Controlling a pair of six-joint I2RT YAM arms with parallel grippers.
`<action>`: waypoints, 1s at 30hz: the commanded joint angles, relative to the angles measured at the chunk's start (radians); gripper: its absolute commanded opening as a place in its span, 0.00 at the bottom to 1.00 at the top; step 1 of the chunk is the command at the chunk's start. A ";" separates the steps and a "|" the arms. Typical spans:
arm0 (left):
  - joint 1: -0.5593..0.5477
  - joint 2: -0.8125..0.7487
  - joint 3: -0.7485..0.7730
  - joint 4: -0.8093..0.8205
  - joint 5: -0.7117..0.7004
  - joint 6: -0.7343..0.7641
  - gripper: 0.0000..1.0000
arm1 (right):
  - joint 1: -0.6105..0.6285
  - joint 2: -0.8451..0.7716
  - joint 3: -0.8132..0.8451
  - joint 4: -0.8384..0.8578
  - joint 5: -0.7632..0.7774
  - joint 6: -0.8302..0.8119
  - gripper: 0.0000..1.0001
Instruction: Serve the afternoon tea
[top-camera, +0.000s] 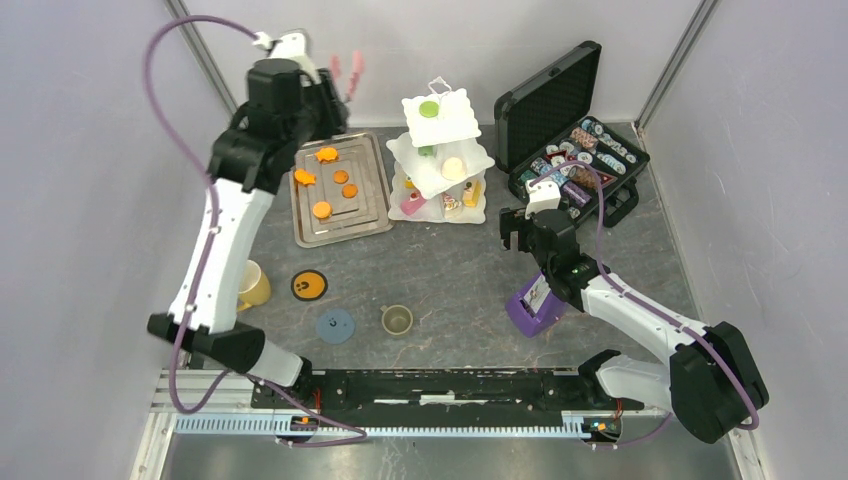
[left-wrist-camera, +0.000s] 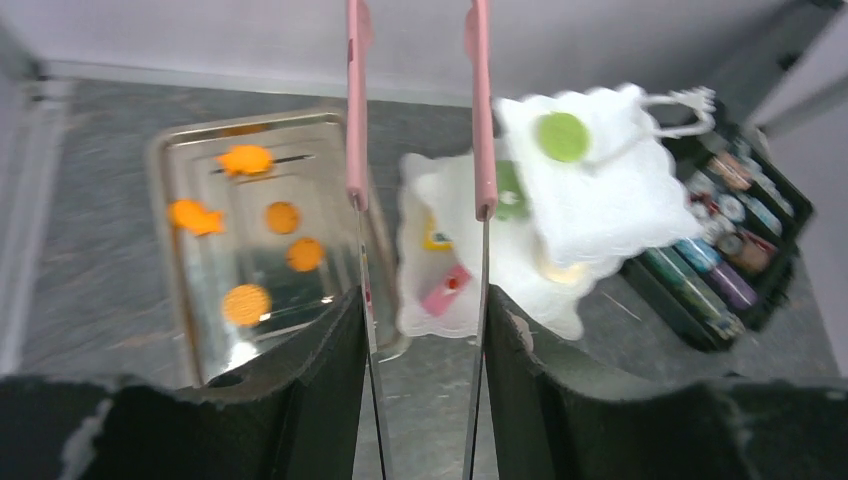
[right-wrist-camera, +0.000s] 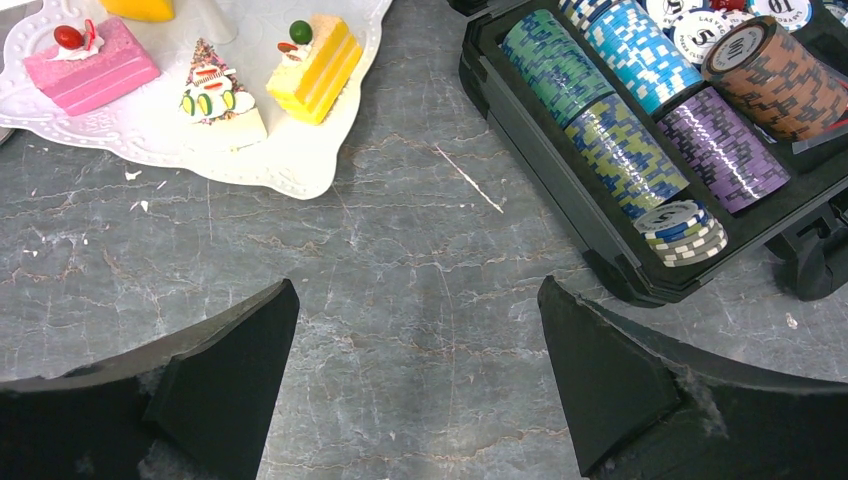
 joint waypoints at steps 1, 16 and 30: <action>0.122 -0.119 -0.109 -0.136 -0.153 0.074 0.51 | 0.003 -0.008 0.034 0.026 -0.014 0.005 0.98; 0.209 -0.087 -0.607 -0.072 -0.020 0.069 0.49 | 0.004 0.000 0.034 0.027 -0.043 0.021 0.98; 0.212 0.066 -0.567 -0.021 -0.052 0.084 0.53 | 0.003 0.003 0.030 0.032 -0.035 0.016 0.98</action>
